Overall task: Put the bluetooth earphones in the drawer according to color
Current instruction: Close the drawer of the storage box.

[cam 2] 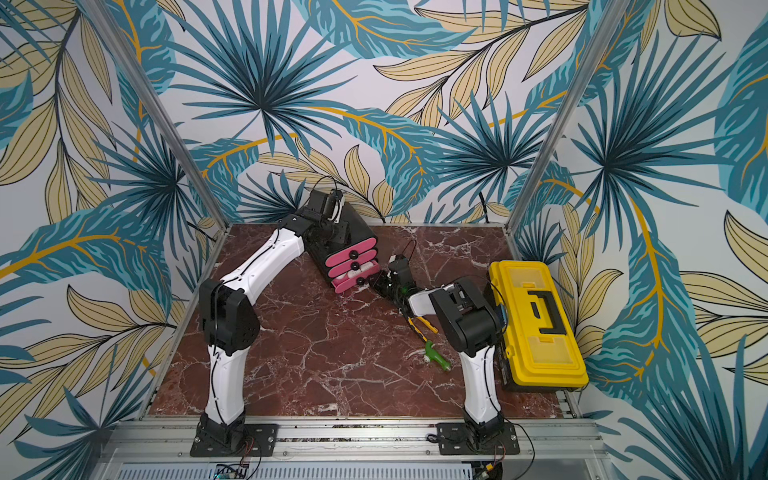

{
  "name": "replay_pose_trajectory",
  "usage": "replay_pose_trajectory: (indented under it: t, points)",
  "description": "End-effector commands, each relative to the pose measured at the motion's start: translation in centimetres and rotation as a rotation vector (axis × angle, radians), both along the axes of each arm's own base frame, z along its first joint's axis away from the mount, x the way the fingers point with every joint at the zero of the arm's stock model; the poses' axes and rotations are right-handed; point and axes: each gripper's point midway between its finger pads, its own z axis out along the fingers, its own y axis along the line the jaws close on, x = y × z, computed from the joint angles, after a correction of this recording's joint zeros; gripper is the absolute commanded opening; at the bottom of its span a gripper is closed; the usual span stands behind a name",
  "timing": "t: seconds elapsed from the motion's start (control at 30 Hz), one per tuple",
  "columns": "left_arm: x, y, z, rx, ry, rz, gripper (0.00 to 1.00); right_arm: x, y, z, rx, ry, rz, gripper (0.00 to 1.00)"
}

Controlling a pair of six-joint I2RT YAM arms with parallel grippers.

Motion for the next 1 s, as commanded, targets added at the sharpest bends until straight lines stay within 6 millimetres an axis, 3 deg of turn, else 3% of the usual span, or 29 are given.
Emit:
replay_pose_trajectory:
  t: [0.0, 0.37, 0.63, 0.8, 0.97]
  points:
    - [-3.3, 0.6, -7.1, 0.044, 0.248, -0.016, 0.57, 1.0, 0.3, 0.8, 0.08, -0.025, -0.023, 0.24]
    - [-3.3, 0.3, -7.1, 0.024, 0.253, -0.023, 0.57, 4.9, 2.1, -0.2, 0.232, -0.019, -0.075, 0.24]
    - [-3.6, -0.3, -6.5, -0.014, 0.259, -0.037, 0.57, 3.9, 1.6, 1.1, 0.231, -0.034, -0.076, 0.24]
    - [-4.0, -1.0, -3.4, -0.078, 0.221, -0.06, 0.61, 1.8, -0.5, 2.9, 0.137, -0.031, -0.074, 0.25]
    - [-3.9, -1.1, 1.9, -0.141, 0.116, -0.064, 0.76, 0.3, -2.9, 5.6, 0.036, -0.032, -0.059, 0.33]
